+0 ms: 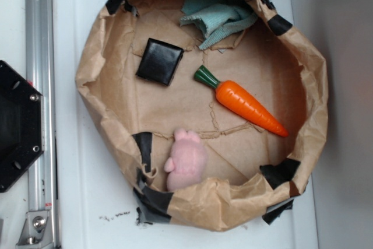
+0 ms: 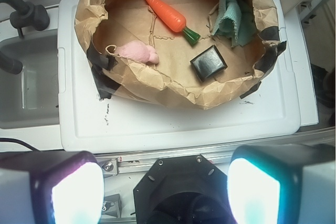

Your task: Grab the black box.

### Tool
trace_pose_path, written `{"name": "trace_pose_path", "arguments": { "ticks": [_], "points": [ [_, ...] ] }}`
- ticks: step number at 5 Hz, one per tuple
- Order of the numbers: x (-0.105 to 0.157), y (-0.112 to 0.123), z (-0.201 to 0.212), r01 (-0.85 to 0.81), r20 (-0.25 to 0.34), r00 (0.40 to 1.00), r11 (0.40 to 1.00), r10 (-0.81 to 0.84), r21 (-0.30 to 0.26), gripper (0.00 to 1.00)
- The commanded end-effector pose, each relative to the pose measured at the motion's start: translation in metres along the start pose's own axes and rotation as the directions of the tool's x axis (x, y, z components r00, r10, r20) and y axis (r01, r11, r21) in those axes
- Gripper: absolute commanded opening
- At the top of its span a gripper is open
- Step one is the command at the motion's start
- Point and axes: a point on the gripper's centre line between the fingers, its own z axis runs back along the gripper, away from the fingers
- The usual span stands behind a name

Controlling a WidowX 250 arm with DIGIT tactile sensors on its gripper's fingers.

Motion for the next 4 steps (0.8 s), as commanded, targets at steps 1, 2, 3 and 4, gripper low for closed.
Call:
{"name": "trace_pose_path", "arguments": {
  "ticks": [1,2,3,4],
  "points": [
    [0.000,0.000,0.000,0.000,0.000,1.000,1.000,0.000,0.000,1.00],
    [0.043,0.015,-0.013,-0.144,-0.015,0.989,0.988,0.145,0.051,1.00],
    [0.072,0.019,-0.030,-0.205,-0.058,0.976,0.975,0.210,0.081,1.00],
    [0.097,0.028,-0.056,-0.289,-0.064,0.953,0.952,0.296,0.100,1.00]
  ]
}}
